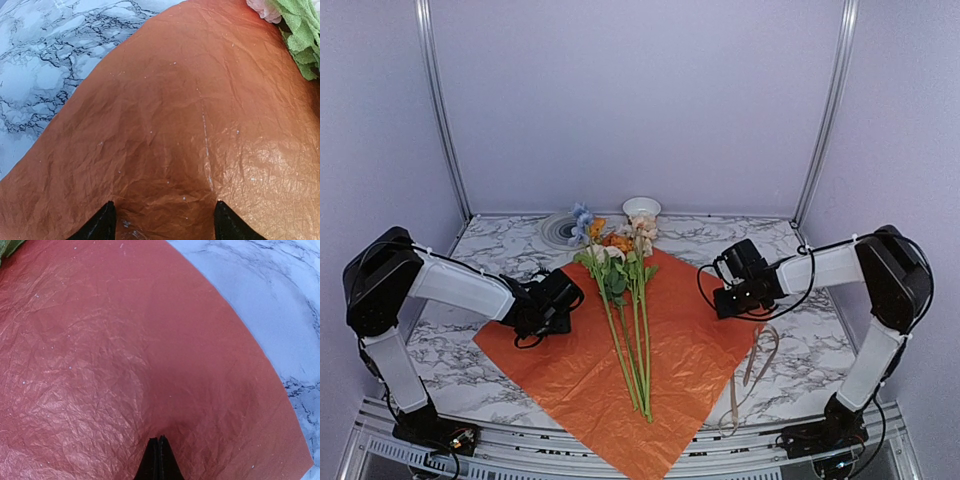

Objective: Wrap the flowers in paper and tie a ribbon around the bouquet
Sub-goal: Adjust the flattened wrapping paper at the center of the board, then pick up the bottom corner of the flattened wrapping paper from the center of the board.

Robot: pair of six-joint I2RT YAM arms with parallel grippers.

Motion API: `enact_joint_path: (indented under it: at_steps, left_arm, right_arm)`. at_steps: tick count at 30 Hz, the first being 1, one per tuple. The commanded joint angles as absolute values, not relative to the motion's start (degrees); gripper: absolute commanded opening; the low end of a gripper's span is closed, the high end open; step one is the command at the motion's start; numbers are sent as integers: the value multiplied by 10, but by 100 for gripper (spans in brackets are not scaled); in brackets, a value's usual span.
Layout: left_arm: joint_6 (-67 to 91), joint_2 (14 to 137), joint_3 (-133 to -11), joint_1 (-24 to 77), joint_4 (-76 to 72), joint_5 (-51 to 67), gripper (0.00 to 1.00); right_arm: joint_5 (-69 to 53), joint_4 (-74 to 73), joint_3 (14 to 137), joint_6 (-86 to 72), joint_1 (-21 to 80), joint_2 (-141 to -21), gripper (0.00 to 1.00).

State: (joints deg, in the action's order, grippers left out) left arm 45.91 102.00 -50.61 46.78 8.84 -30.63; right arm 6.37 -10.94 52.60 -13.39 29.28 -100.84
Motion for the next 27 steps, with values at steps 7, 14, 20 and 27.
enact_joint_path:
  at_steps: [7, 14, 20, 27]
  left_arm:
    - [398, 1039, -523, 430, 131, -337, 67]
    - [309, 929, -514, 461, 103, -371, 69]
    - [108, 818, -500, 593, 40, -358, 70]
    - [-109, 750, -396, 750, -98, -73, 71]
  right_arm:
    - [89, -194, 545, -126, 288, -1010, 0]
    - [-6, -210, 580, -107, 292, -924, 4]
    - [-73, -220, 592, -99, 310, -880, 11]
    - [-108, -246, 609, -92, 369, -883, 17]
